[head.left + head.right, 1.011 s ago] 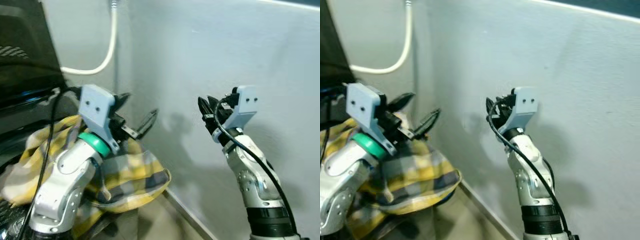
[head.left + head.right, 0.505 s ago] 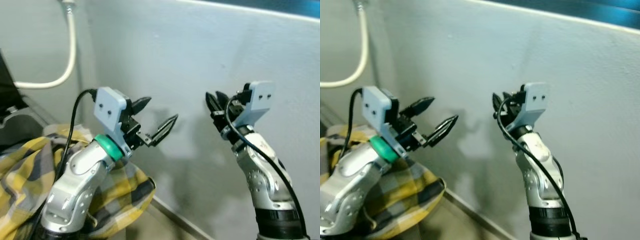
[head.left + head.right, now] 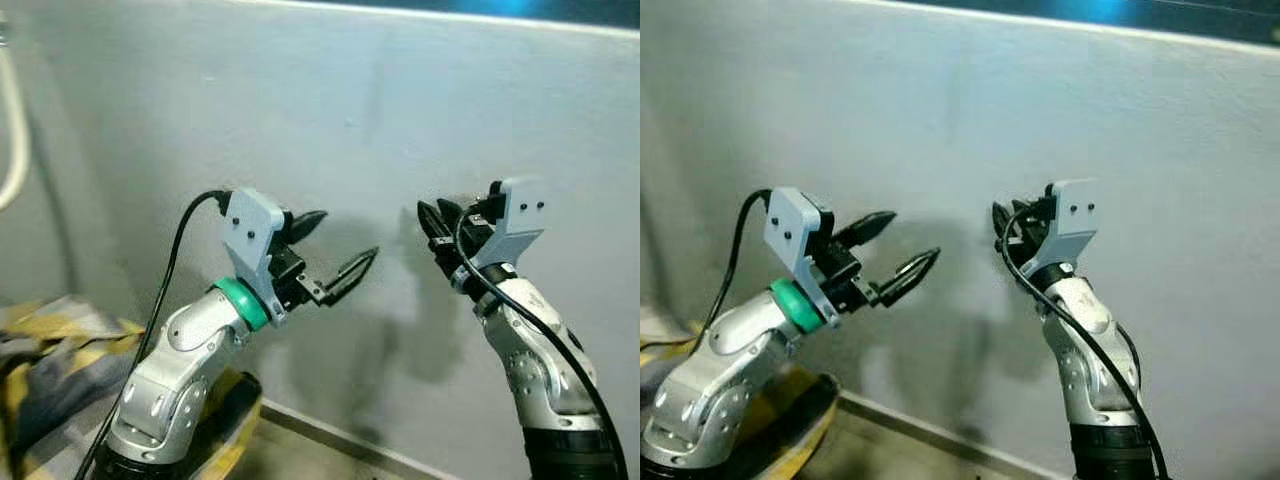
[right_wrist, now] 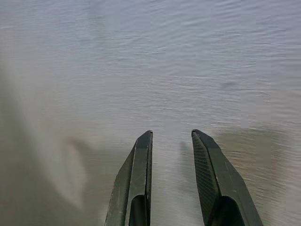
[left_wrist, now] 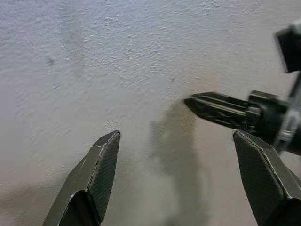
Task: Clothes washing
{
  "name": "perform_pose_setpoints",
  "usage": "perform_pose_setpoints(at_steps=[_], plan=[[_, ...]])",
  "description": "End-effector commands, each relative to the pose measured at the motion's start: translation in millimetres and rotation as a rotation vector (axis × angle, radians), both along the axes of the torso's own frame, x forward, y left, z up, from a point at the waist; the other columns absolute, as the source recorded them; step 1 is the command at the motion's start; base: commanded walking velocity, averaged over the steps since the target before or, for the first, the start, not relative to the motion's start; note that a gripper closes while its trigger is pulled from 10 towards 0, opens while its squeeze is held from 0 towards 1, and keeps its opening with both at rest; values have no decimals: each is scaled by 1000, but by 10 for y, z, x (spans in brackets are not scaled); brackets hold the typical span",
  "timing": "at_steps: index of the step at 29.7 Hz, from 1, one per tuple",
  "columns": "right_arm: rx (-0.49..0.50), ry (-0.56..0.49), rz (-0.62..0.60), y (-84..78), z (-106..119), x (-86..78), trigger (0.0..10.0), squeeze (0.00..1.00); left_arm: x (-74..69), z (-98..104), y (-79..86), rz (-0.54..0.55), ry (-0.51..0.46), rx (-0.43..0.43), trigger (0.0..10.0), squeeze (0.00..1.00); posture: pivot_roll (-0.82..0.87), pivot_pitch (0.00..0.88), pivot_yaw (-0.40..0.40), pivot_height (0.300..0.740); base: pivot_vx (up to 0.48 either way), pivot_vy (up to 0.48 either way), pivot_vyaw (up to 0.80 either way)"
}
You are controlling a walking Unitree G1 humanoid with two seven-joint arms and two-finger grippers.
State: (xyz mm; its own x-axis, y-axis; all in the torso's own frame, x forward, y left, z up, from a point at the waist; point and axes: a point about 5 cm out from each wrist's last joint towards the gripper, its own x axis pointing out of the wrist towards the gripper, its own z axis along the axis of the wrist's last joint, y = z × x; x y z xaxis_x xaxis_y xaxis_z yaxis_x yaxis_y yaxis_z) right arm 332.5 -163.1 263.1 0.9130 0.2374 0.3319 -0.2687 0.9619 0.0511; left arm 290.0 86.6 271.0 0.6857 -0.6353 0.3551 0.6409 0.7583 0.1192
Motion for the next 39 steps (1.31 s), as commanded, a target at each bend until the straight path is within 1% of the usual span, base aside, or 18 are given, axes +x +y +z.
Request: perform_pose_setpoints(at_steps=[1, 3, 8, 22, 24, 27, 30, 34, 37, 39], plan=[[2, 17, -5, -30, -19, -4, 10000, 0, 56, -47, 125, 87, 25, 9, 10000, 0, 75, 6, 14, 740, 0, 0, -800], [-24, 38, -6, -12, -58, -3, 10000, 0, 61, -58, 195, 122, 19, 10, 10000, 0, 75, 5, 10, 740, 0, 0, -347], [-17, 63, -11, 26, -106, -1, 10000, 0, 56, -38, 266, 154, 9, -15, 10000, 0, 76, 6, 1, 740, 0, -123, 0], [-11, 67, -20, 6, -89, 10, 10000, 0, 45, -39, 230, 153, 3, -15, 10000, 0, 73, 8, -4, 740, 0, -464, 0], [-11, 68, -21, 6, -93, 8, 10000, 0, 45, -73, 239, 138, 53, -49, 10000, 0, 71, 6, -1, 740, 0, 0, 0], [-10, 69, -22, 14, -97, 2, 10000, 0, 23, -101, 249, 117, 61, -53, 10000, 0, 70, 6, 0, 740, 0, 320, 0], [-7, 70, -23, 15, -100, -7, 10000, 0, -22, -150, 260, 112, 55, -32, 10000, 0, 71, 8, -2, 740, 0, 480, 0], [-3, 73, -23, 11, -103, -8, 10000, 0, -48, -165, 254, 98, 55, -21, 10000, 0, 74, 11, -3, 740, 0, 480, 0], [-4, 74, -21, 11, -101, -9, 10000, 0, -53, -174, 260, 110, 57, -9, 10000, 0, 76, 13, -5, 740, 0, 345, 0], [-12, 87, 11, 66, -120, -20, 10000, 0, -63, -242, 316, 137, 68, 32, 10000, 0, 78, 16, -8, 740, 0, 0, 0]])
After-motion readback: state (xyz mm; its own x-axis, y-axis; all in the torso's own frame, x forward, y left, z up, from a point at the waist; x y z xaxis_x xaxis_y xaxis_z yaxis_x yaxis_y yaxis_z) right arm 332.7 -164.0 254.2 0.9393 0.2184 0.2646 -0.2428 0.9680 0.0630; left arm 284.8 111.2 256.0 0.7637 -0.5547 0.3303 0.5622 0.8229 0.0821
